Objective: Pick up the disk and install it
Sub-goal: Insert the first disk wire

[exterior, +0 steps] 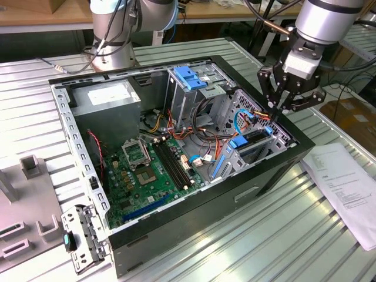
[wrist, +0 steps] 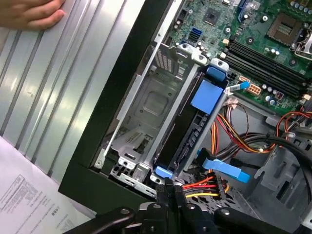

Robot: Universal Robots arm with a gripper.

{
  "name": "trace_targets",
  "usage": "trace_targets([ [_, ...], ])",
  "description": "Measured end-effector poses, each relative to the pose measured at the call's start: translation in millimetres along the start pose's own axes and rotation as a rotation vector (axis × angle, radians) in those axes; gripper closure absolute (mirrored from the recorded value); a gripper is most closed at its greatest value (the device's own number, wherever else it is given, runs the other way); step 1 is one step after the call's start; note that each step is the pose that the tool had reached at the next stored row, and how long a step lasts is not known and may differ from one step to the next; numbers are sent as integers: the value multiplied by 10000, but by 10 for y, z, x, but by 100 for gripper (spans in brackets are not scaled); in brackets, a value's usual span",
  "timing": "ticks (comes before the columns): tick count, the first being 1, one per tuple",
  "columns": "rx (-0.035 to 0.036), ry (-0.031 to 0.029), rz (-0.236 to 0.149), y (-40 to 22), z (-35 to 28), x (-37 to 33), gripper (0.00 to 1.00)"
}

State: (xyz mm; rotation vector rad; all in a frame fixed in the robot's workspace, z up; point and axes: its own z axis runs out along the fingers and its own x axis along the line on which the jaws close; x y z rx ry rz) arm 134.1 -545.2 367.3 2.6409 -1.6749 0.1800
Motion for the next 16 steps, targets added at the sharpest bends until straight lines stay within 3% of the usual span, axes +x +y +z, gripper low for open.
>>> trace_targets([
  [11,-8,4,77,0,0,0,83],
  [14,-53,27,520,0,4,0,83],
  [15,-82,43,799,0,5,0,83],
  [16,-136,71,1320,1,9,-1,83],
])
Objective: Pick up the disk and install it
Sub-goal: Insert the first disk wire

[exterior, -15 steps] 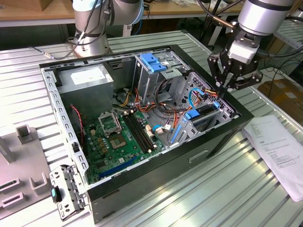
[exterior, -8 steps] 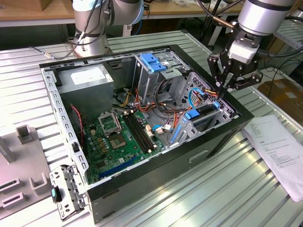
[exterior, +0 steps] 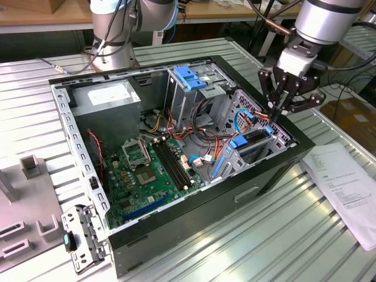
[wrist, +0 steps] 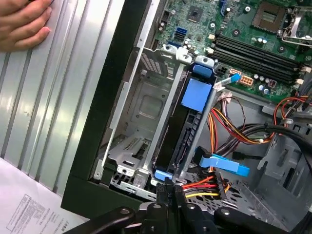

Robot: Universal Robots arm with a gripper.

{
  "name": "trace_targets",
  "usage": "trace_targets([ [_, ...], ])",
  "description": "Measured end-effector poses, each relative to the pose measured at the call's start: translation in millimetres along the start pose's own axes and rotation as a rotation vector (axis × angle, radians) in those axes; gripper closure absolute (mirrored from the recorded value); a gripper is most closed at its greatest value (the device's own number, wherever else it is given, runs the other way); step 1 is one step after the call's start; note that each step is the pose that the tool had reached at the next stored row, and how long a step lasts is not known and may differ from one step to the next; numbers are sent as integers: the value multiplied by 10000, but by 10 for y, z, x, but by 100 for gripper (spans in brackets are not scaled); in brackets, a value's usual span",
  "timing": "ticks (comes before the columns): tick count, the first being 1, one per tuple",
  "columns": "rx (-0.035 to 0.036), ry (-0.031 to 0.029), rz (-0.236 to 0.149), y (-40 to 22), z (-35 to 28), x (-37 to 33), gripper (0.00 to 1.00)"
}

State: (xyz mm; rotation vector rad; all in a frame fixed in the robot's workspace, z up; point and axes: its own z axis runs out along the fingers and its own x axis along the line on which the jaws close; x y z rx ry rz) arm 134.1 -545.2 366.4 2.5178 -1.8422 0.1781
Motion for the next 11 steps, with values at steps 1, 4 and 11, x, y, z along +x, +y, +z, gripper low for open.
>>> trace_targets([
  [1,-26,14,249,0,2,0,83],
  [4,-103,54,960,2,9,-2,83],
  [11,-174,66,1354,46,20,-17,83],
])
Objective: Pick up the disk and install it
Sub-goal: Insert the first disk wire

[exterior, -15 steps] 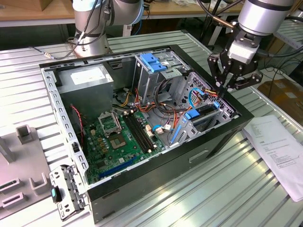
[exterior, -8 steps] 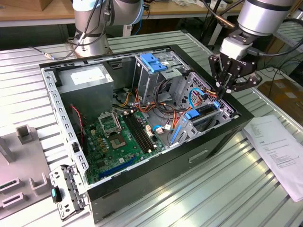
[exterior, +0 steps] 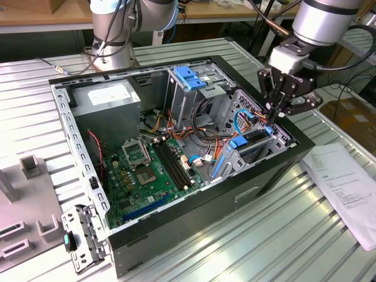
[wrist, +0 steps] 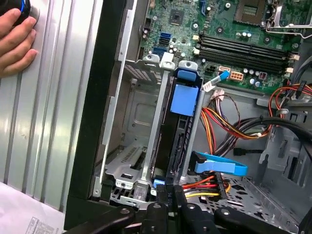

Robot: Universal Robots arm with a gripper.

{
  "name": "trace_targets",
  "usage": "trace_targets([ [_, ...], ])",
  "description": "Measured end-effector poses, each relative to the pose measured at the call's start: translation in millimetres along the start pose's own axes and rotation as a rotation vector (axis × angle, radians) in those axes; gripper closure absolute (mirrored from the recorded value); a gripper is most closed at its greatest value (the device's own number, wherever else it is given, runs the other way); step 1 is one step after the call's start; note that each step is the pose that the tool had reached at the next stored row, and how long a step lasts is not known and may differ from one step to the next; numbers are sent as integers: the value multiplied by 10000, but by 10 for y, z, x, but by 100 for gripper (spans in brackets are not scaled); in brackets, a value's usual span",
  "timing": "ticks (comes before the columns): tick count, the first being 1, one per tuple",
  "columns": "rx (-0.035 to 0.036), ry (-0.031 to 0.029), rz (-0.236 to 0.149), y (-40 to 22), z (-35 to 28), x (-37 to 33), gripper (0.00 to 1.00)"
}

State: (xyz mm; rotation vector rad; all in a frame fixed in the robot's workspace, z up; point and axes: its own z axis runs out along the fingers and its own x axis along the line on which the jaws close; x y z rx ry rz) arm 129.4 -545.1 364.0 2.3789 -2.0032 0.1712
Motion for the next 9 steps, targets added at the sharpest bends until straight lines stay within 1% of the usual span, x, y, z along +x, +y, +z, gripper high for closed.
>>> trace_targets([
  [4,-157,67,1392,1,18,-1,83],
  [5,-207,89,1838,1,24,-2,83],
  [7,-273,119,2423,1,32,-3,83],
  [9,-310,134,2748,1,36,-3,83],
])
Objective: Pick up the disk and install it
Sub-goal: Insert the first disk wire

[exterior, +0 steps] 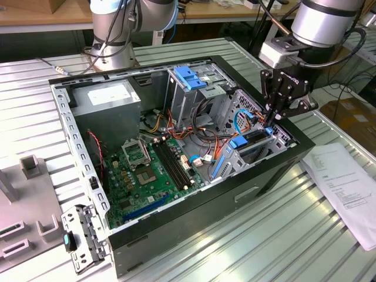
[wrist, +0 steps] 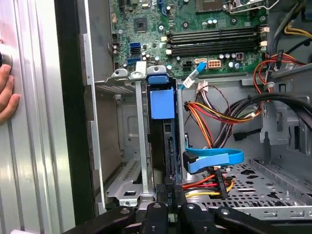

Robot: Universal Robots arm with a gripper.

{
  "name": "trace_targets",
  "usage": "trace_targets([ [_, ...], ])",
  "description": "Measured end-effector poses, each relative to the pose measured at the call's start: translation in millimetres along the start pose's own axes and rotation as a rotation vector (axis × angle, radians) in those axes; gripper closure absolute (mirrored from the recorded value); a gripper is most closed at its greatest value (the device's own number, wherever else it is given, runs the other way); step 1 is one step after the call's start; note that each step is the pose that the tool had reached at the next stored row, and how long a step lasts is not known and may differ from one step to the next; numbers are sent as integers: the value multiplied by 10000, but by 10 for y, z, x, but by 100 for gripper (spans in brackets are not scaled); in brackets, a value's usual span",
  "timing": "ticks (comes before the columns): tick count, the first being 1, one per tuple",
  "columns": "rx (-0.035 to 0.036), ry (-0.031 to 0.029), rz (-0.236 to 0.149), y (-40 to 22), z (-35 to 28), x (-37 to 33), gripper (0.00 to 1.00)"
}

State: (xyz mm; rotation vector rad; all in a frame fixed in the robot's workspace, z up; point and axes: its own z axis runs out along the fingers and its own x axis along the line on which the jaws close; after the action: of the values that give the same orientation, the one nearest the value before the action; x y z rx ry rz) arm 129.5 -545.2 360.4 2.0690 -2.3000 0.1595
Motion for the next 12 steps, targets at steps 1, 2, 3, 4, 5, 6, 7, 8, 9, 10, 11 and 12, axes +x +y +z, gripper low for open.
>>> trace_targets([
  [1,-23,9,199,0,3,0,83],
  [2,-39,16,340,0,5,-1,83],
  [3,-74,31,652,0,10,-1,83],
  [4,-109,47,990,1,15,-2,83],
  [5,-135,62,1254,1,21,-2,83],
  [6,-146,66,1354,36,25,1,83],
  [7,-137,62,1268,66,25,5,83],
  [8,-136,47,1261,79,26,6,83],
  [9,-142,-68,1264,85,30,8,83],
  [10,-154,-154,1265,85,34,16,83],
  [11,-178,-299,1271,84,39,33,83],
  [12,-179,-303,1271,85,39,33,83],
])
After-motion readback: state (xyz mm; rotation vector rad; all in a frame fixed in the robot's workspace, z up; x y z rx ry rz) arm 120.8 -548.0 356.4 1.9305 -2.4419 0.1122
